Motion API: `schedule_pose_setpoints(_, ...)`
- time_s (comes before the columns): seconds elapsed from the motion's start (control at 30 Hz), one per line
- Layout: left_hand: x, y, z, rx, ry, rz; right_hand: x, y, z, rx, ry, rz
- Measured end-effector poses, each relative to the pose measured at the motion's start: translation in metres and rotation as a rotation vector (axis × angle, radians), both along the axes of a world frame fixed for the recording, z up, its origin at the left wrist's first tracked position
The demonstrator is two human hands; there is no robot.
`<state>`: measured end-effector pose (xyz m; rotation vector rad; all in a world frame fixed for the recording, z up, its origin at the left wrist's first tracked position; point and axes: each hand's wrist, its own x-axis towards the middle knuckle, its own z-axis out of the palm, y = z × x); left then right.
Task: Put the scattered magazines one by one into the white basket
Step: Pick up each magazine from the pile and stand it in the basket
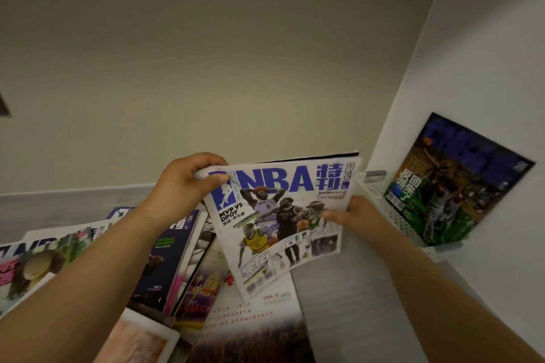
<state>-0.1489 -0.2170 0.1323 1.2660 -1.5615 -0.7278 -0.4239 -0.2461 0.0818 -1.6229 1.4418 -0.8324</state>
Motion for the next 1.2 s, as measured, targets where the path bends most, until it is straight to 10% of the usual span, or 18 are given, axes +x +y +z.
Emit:
schedule_pose_setpoints(0.27, -0.080, -0.045, 0.005, -0.083, 0.358, 0.364, -0.032, 0.020, 0.000, -0.309, -0.153, -0.307)
schedule_pose_setpoints(0.73, -0.284, -0.150, 0.026, 0.040, 0.219, -0.055, -0.163, -0.025, 0.024, -0.574, -0.537, -0.822)
schedule_pose_setpoints(1.2, -0.346, -0.198, -0.060, 0.253, 0.166, -0.098, -0.199, -0.048, -0.061, -0.298, -0.115, -0.854)
